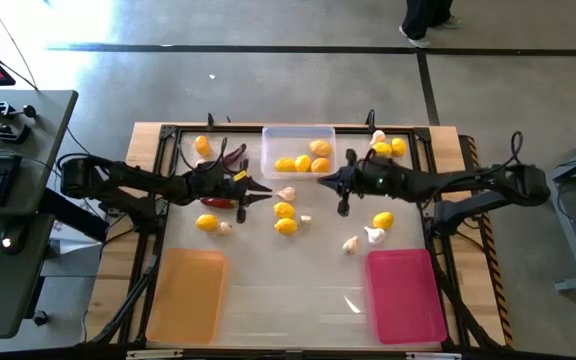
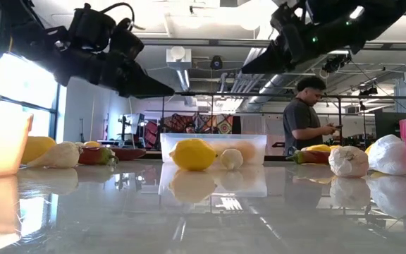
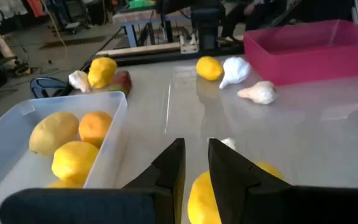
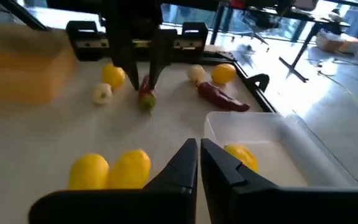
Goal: Sort produce into baskets
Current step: Put the bottom center lemon into the transparent bin
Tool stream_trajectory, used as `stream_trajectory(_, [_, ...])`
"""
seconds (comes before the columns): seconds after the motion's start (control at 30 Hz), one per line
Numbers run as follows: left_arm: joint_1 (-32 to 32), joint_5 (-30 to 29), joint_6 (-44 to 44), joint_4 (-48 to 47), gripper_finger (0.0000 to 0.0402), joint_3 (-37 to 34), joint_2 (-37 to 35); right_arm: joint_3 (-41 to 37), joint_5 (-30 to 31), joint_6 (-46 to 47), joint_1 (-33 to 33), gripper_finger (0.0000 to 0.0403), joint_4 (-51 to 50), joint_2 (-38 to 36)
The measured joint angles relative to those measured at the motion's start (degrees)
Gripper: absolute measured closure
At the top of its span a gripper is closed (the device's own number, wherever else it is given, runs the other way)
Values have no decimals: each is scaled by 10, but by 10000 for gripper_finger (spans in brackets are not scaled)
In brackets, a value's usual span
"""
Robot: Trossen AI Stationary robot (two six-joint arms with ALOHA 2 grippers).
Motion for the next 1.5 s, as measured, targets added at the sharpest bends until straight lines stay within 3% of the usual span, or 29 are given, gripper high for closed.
stream_trajectory(0.17, [1, 0, 31, 11, 346, 0, 4, 0, 72, 6, 33, 348, 11, 44])
stream_trajectory(0.33, [5, -4, 14, 31, 346, 1, 3, 25, 68, 21, 59, 282, 16, 97])
stream_trajectory(0.57, [5, -6, 37, 30, 346, 1, 4, 71, 19, 56, 118, 165, 15, 199])
stream_trajectory(0.73, [5, -15, 43, 29, 346, 1, 4, 123, 20, 41, 140, 117, 6, 269])
stream_trajectory(1.0, [5, -22, 43, 26, 346, 1, 4, 192, 22, 8, 145, 111, -43, 334])
stream_trajectory(1.23, [5, -36, 51, 23, 346, 1, 4, 218, 68, -26, 147, 126, -63, 388])
stream_trajectory(1.5, [5, -39, 47, 6, 346, 1, 4, 217, 63, -2, 148, 194, -67, 389])
